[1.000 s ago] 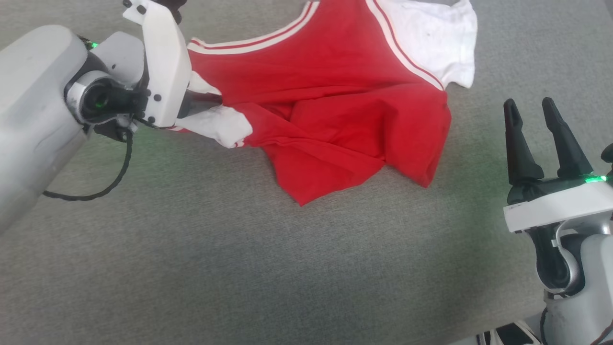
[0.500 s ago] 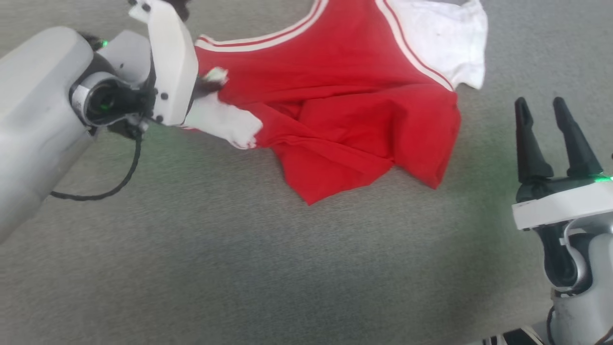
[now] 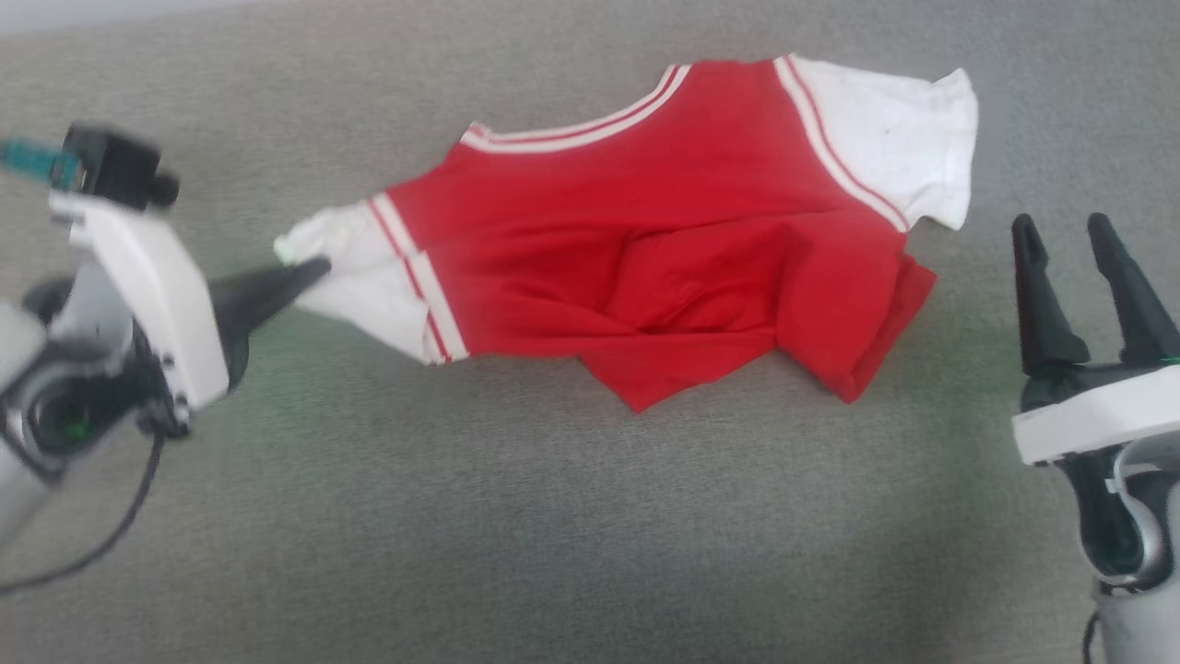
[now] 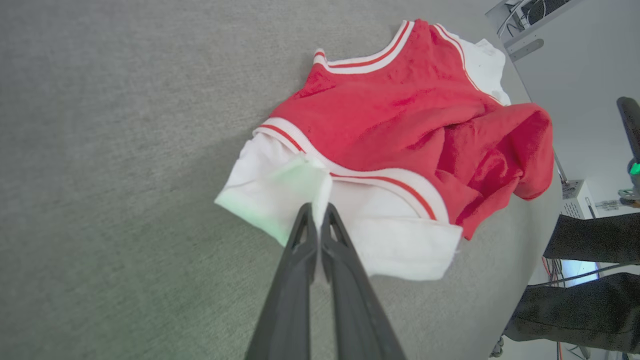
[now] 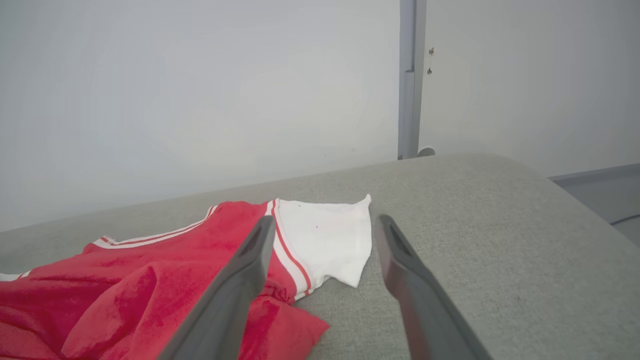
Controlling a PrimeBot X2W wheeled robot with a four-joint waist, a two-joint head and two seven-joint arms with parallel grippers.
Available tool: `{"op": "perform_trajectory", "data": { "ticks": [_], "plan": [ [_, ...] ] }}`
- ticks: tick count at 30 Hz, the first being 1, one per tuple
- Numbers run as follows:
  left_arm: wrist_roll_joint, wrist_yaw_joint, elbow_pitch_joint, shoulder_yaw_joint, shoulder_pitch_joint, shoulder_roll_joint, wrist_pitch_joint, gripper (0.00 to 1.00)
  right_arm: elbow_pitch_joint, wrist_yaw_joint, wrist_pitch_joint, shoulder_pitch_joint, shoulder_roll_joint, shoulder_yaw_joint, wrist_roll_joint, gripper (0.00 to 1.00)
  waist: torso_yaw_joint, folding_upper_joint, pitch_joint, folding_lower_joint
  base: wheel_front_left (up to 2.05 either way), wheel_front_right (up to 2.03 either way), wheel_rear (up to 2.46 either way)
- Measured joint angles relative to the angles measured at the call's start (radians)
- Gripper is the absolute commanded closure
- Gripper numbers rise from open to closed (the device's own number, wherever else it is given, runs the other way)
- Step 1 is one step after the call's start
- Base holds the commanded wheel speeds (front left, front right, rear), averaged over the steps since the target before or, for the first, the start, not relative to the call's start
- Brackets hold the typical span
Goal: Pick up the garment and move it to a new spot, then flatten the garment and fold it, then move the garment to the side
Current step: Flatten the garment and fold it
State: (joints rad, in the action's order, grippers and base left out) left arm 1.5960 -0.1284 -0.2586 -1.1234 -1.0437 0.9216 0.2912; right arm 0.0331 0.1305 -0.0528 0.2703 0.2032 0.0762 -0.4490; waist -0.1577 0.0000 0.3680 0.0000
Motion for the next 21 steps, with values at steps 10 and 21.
{"op": "perform_trajectory", "data": {
  "ticks": [10,21],
  "plan": [
    [-0.032,-0.001,-0.076,-0.004,0.149,-0.052,-0.205,0.00,-0.052,0.000,0.099,-0.012,0.072,0.025,0.018,0.00,0.054,0.0000,-0.029,0.0001,0.00,0.00,0.00],
    [-0.183,-0.001,-0.147,0.094,0.217,-0.141,-0.549,0.00,0.022,0.000,0.325,0.172,0.335,-0.134,-0.017,0.00,0.133,0.0000,-0.008,0.0000,0.00,0.00,0.00]
  ]
}}
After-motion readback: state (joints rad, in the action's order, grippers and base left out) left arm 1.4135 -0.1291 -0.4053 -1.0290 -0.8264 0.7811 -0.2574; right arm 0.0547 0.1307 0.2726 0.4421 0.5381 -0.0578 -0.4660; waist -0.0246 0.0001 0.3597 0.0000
